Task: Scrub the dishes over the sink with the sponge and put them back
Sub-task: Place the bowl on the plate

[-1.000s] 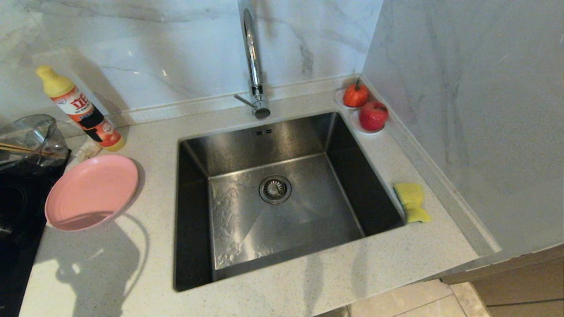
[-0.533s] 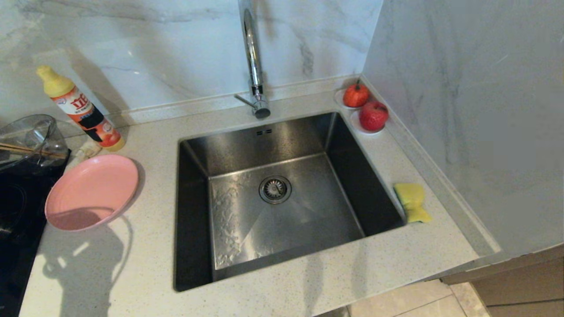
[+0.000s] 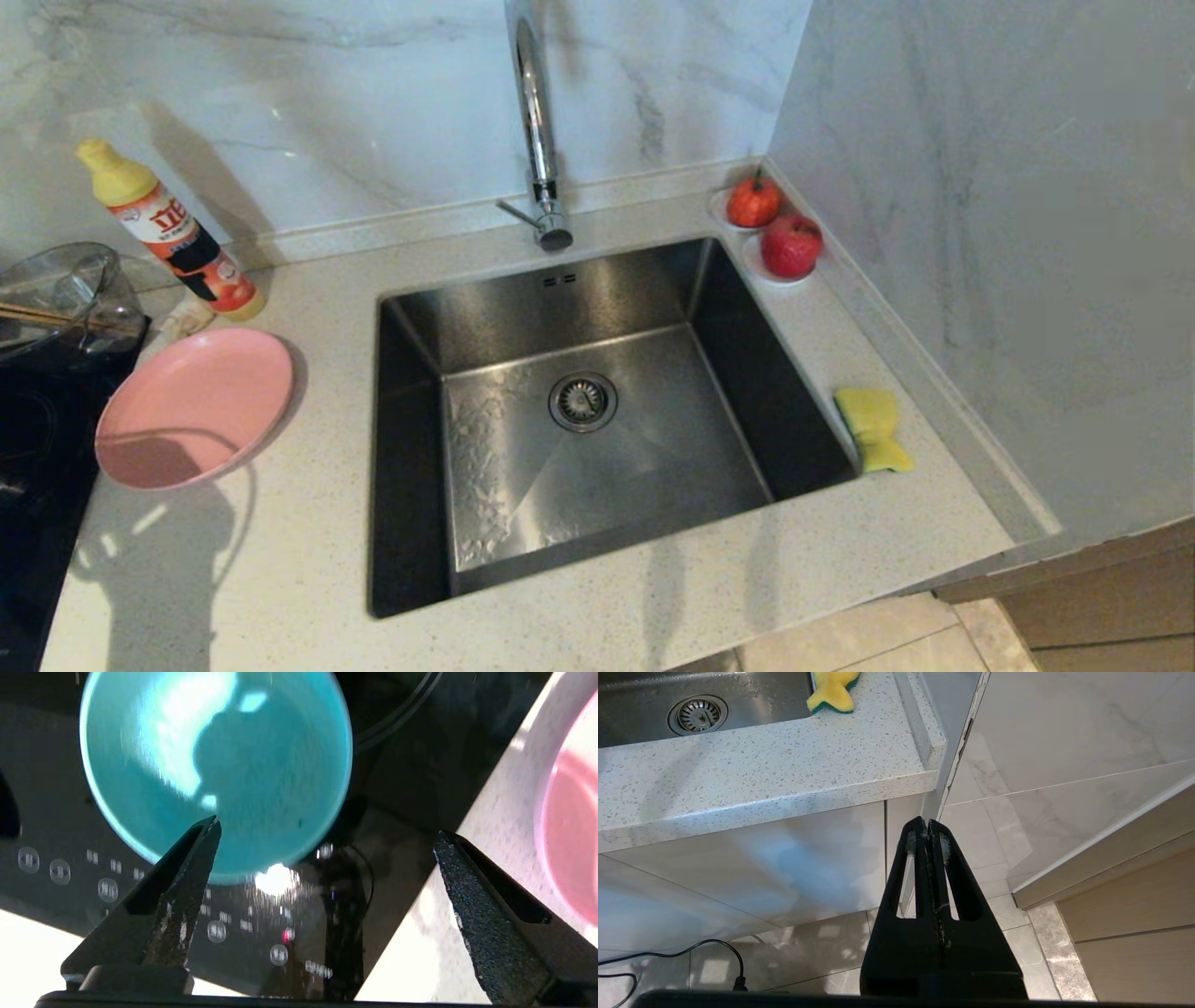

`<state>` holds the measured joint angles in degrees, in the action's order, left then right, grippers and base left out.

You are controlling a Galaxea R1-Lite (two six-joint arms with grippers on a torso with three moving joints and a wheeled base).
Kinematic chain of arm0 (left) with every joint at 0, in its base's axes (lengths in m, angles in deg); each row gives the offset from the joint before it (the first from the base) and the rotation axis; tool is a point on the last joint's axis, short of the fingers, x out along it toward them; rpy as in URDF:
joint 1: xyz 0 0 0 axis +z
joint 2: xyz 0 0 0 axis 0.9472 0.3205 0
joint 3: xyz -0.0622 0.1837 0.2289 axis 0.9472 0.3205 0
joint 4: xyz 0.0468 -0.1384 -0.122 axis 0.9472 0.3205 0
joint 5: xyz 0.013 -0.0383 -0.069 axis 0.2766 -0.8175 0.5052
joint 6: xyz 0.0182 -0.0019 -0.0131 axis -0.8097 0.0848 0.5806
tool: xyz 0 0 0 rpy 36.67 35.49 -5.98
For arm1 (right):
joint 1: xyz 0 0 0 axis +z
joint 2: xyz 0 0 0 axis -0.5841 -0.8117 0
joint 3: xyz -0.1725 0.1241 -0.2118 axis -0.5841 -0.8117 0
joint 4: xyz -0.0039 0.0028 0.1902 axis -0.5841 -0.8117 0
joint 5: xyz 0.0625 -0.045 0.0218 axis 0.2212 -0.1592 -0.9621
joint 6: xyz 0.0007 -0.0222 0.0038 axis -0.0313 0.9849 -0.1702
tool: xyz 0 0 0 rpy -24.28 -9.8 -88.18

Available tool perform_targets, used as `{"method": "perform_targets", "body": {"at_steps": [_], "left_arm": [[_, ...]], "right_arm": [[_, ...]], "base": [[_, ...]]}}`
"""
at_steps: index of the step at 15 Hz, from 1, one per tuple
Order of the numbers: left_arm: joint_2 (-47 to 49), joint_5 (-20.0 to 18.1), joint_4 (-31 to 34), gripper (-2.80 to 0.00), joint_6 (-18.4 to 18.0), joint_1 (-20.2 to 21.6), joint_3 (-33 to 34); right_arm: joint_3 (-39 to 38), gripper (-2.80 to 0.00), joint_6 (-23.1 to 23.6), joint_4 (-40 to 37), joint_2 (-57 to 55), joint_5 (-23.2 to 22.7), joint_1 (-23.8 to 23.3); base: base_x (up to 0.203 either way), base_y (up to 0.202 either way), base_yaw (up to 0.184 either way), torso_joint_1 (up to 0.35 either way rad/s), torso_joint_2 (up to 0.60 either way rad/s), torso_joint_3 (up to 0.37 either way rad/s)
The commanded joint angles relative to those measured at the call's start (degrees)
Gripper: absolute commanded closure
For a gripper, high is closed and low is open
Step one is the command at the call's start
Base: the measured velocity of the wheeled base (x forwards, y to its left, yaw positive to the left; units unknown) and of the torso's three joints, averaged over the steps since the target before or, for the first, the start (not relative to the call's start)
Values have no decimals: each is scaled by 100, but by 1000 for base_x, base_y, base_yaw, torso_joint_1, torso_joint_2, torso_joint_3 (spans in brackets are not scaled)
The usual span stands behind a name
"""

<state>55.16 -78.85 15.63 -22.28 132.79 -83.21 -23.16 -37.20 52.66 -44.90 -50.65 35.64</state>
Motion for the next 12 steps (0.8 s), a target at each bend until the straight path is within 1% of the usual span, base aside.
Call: {"method": "perform_targets", "body": {"at_steps": [1, 7, 9, 12], "left_arm": [[259, -49, 15, -280, -8, 3, -224], [648, -55, -35, -280, -31, -27, -464], [701, -212, -45, -280, -16, -60, -562], [752, -227, 15, -280, -17, -153, -614]], "right_arm": [[0, 0, 0, 2, -9, 8, 1], [0, 0, 0, 2, -9, 3, -6], [0, 0, 0, 2, -9, -1, 1], [0, 0, 0, 2, -9, 2, -7]], "base": [[0, 0, 0, 0, 0, 0], [0, 0, 0, 0, 0, 0], [0, 0, 0, 0, 0, 0], [0, 0, 0, 0, 0, 0]]}}
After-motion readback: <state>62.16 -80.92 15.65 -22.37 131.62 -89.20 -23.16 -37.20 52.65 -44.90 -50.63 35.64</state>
